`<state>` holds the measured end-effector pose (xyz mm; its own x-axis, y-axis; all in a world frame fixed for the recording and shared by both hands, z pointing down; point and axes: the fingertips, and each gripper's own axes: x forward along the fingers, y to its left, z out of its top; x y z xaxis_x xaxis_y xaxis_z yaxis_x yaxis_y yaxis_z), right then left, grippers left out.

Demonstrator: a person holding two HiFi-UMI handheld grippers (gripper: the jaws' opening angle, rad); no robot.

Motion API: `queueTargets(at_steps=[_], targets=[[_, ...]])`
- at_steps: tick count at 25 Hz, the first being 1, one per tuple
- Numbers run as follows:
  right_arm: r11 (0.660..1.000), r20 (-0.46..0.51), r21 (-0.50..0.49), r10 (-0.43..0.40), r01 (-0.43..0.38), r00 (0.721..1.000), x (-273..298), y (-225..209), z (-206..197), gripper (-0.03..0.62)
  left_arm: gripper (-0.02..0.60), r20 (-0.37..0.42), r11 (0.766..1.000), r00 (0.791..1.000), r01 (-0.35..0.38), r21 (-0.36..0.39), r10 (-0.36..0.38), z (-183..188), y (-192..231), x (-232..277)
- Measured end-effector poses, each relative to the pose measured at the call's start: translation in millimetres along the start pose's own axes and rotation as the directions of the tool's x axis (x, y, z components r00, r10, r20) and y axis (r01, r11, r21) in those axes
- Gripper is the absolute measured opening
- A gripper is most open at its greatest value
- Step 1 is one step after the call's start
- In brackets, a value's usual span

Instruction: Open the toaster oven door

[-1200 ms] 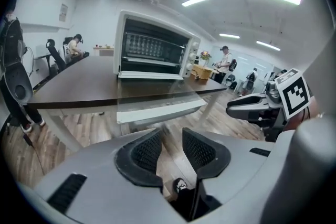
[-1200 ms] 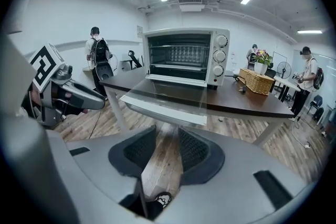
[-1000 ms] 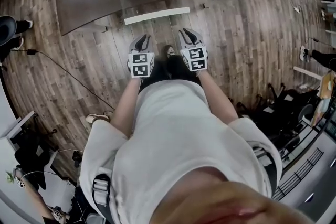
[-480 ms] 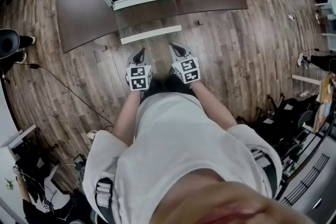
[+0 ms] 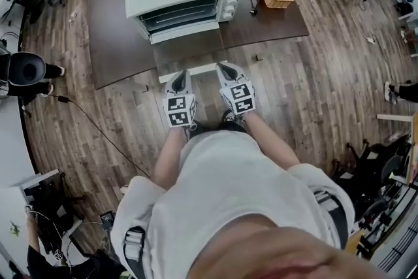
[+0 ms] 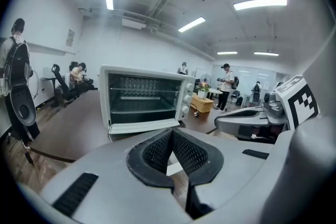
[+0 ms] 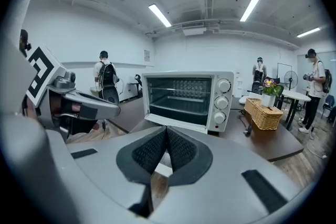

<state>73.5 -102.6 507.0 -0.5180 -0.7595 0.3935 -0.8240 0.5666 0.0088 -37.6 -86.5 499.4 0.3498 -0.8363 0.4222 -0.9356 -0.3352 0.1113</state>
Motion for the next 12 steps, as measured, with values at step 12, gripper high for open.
queueTargets(at_steps=[12], targets=[[0.998, 0.251, -0.043, -0.038, 0.050, 0.967, -48, -29, 131, -0.002, 0.018, 0.239, 0.998, 0.971, -0.008, 0.055, -0.005, 128, -25, -28]])
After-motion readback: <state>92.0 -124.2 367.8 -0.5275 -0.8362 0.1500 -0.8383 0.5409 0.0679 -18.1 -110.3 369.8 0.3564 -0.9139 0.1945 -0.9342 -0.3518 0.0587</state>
